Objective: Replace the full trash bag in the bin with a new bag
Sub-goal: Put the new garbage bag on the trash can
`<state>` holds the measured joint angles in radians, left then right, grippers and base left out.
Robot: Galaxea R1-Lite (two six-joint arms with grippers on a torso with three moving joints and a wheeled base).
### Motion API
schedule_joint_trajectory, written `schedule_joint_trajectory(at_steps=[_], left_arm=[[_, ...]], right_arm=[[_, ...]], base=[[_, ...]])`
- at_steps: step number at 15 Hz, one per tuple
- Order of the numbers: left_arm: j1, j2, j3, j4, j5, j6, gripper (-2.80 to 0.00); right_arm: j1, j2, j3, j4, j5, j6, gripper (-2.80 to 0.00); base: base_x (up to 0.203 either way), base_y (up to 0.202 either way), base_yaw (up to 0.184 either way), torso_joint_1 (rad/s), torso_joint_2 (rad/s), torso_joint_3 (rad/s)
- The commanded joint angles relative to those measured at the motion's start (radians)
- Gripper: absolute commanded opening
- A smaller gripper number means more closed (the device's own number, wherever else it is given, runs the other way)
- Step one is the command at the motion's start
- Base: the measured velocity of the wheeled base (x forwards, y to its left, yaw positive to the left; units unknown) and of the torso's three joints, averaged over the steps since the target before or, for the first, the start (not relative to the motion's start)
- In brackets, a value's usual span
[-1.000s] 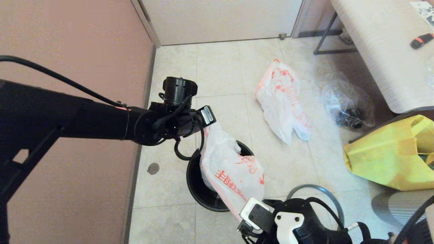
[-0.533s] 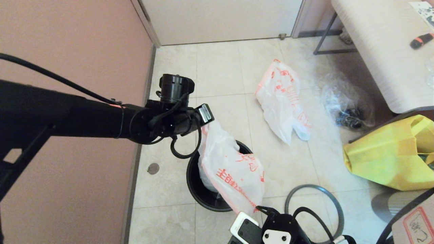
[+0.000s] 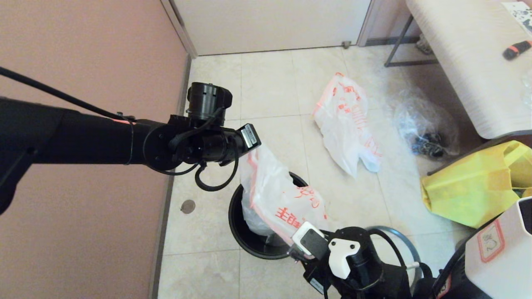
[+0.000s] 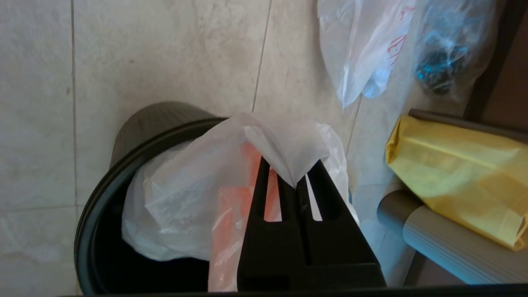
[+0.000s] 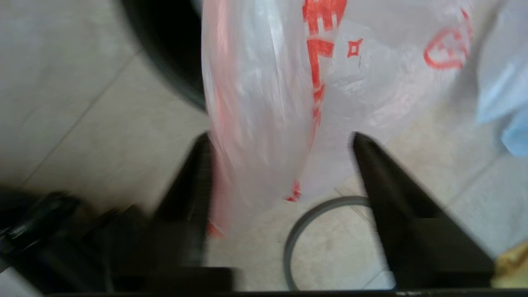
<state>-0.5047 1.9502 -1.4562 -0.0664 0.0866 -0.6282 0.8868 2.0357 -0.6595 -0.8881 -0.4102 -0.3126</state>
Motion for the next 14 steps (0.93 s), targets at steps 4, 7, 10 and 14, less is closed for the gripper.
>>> schedule_joint_trajectory(at_steps=[4, 7, 10, 14], left_arm=[[0.006, -0.001, -0.021, 0.055, -0.014, -0.004, -2.8], [0.008, -0.004, -0.041, 0.112, -0.038, -0.004, -2.8], [0.009, 0.004, -0.093, 0.23, -0.073, -0.003, -2.8], [0.021, 0.024, -0.148, 0.321, -0.091, -0.005, -2.8]], right_arm=[[-0.101, -0.032, -0.058, -0.005, 0.0, -0.002, -2.8], [-0.148, -0.052, -0.049, -0.007, 0.004, 0.005, -2.8], [-0.175, -0.073, -0.05, -0.015, 0.008, 0.01, -2.8], [-0.189, -0.072, -0.043, -0.014, 0.005, 0.004, -2.8]], base=[[0.0, 0.0, 0.0, 0.0, 0.0, 0.0], [0.0, 0.0, 0.0, 0.0, 0.0, 0.0], [0.0, 0.0, 0.0, 0.0, 0.0, 0.0], [0.0, 0.0, 0.0, 0.0, 0.0, 0.0]])
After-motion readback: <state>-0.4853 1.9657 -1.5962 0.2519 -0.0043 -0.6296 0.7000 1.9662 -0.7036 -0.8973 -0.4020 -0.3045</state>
